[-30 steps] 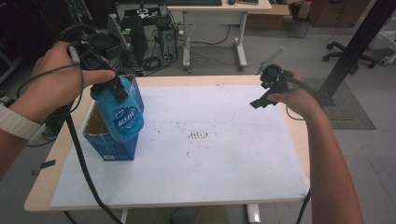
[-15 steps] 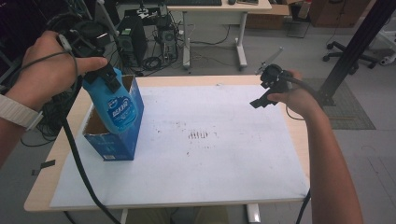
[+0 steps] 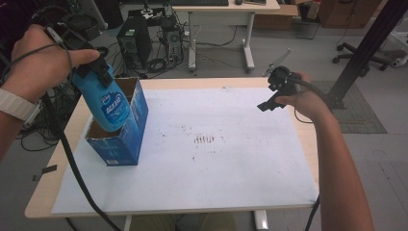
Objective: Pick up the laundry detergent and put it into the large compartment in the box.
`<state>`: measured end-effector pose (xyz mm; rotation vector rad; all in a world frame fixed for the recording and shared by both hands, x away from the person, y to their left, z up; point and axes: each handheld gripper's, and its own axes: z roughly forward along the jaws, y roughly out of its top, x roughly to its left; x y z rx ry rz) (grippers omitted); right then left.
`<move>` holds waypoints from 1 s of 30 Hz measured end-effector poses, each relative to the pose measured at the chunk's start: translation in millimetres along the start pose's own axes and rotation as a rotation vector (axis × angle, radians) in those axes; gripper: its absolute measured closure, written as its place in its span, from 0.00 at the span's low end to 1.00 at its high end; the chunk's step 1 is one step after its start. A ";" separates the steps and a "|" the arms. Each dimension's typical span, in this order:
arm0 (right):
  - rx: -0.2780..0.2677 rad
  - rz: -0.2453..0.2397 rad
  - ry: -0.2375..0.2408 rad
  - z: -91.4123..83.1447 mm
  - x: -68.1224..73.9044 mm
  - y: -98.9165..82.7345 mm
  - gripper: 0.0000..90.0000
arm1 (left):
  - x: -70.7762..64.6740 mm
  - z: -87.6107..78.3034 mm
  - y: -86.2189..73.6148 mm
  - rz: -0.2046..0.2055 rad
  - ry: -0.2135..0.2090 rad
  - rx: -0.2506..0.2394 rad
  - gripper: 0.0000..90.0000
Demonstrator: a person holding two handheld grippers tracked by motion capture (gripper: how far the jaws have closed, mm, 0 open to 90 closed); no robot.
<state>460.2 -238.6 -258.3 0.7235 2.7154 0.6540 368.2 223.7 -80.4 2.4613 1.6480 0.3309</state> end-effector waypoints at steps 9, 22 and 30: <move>-0.002 0.004 -0.001 -0.1 -1.3 -1.3 0.09 | 11.9 -1.4 1.7 -0.056 -0.001 -0.004 0.42; -0.002 0.008 0.004 2.2 -3.0 -3.7 0.09 | 28.0 5.5 6.1 -0.139 0.037 -0.011 0.42; -0.005 0.011 0.008 4.2 -4.3 -5.3 0.09 | 34.1 16.9 7.1 -0.159 0.056 -0.009 0.42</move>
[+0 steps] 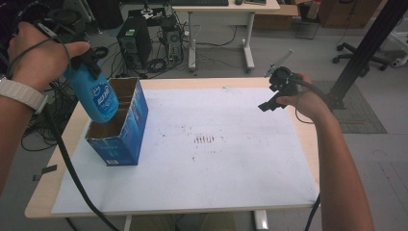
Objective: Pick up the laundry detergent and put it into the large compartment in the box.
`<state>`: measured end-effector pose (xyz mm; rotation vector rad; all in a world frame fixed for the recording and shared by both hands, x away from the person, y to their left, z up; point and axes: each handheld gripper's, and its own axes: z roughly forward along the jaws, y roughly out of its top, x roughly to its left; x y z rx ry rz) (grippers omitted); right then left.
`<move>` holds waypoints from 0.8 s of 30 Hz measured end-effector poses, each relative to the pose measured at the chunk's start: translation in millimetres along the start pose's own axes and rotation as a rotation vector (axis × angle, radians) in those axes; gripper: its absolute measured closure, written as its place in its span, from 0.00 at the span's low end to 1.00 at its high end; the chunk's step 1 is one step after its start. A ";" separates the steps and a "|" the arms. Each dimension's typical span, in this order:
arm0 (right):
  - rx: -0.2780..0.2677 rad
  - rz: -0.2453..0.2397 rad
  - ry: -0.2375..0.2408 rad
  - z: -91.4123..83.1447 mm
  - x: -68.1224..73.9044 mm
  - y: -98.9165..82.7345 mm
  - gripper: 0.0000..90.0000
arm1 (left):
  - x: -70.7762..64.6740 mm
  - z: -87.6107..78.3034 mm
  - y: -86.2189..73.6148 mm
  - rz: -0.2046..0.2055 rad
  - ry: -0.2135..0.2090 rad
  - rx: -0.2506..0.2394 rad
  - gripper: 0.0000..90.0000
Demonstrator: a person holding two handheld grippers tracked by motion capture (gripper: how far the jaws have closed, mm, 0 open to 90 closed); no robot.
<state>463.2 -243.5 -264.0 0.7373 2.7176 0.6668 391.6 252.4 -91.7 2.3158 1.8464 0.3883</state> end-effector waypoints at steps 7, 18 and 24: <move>0.003 0.004 0.001 0.9 -0.9 -0.7 0.09 | 4.9 13.3 1.2 -0.019 0.003 0.003 0.42; 0.011 0.005 0.000 2.4 -1.8 -1.3 0.09 | 8.1 37.0 2.5 -0.050 0.009 0.017 0.42; 0.015 0.003 0.004 4.5 -1.8 -0.7 0.09 | 8.8 51.6 1.1 -0.060 0.006 0.026 0.42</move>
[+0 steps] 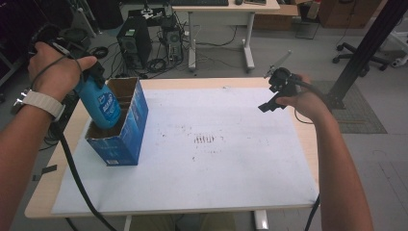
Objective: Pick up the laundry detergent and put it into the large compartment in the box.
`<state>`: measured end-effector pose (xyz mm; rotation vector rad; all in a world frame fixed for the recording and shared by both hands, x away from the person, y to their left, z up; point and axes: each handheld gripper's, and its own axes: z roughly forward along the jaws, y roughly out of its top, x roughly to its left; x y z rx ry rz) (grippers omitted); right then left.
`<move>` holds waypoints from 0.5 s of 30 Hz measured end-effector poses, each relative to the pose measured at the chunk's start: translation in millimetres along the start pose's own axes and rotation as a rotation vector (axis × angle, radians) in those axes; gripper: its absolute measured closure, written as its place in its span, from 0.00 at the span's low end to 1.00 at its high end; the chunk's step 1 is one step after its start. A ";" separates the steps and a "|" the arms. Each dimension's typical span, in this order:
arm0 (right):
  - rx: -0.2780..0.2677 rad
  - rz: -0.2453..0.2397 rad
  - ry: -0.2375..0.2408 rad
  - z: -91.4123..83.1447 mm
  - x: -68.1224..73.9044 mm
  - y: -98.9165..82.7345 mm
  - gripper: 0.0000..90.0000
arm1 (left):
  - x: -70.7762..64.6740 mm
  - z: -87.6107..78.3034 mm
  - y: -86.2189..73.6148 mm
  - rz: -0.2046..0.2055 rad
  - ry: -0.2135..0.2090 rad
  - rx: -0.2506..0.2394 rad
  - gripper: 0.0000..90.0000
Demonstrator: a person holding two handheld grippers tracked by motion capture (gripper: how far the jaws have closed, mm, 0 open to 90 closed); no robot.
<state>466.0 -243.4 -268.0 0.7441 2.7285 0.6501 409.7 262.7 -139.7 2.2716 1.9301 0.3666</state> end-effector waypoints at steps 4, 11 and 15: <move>-0.001 0.001 0.001 0.7 -0.9 0.1 0.09 | 0.2 10.1 -1.0 -0.003 -0.001 -0.002 0.42; 0.002 0.001 0.001 2.4 -1.7 0.6 0.09 | 0.1 30.1 -2.5 -0.004 -0.003 0.015 0.42; 0.005 0.003 0.005 3.9 -1.6 0.7 0.09 | 1.3 39.7 -3.6 -0.014 -0.019 0.014 0.42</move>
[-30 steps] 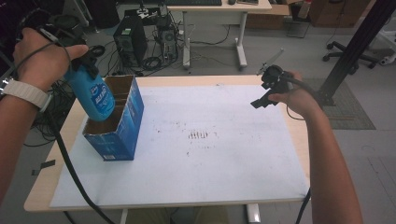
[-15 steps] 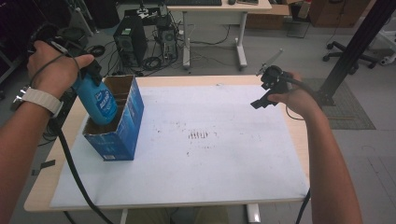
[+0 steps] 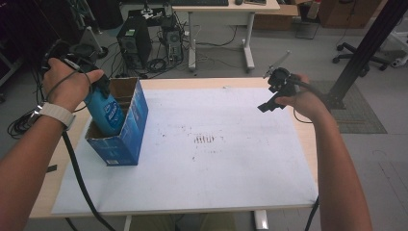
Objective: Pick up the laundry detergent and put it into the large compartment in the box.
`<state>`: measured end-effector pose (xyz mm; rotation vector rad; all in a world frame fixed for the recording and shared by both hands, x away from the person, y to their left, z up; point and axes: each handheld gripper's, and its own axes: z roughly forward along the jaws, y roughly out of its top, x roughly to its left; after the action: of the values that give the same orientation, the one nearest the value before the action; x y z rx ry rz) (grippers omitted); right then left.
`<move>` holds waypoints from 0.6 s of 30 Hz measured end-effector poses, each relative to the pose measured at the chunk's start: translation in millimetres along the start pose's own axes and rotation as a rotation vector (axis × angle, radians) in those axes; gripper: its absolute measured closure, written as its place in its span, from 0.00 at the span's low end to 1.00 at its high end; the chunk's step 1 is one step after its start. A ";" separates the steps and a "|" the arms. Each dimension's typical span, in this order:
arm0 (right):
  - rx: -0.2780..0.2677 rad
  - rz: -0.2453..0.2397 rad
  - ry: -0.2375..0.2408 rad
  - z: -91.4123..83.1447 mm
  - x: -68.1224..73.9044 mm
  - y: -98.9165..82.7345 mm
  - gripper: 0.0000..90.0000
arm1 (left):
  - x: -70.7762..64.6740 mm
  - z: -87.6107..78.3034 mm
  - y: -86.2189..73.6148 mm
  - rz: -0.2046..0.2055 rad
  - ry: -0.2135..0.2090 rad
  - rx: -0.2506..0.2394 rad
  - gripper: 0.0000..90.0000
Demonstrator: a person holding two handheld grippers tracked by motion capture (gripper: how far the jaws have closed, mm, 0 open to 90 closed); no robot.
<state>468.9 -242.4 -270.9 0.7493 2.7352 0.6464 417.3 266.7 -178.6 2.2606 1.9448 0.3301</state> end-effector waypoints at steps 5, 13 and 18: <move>0.005 -0.002 -0.002 1.5 -0.4 0.3 0.09 | -2.6 9.4 -0.6 0.012 0.005 0.005 0.42; 0.004 -0.003 -0.003 1.9 -0.5 0.1 0.09 | -6.9 21.5 -1.3 0.025 0.010 -0.001 0.42; 0.002 0.000 -0.002 2.4 -1.0 -1.2 0.09 | -9.2 30.5 -2.2 0.034 0.009 0.008 0.42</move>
<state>470.1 -243.0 -273.5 0.7499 2.7343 0.6429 421.7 259.0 -209.3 2.3033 1.9170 0.3383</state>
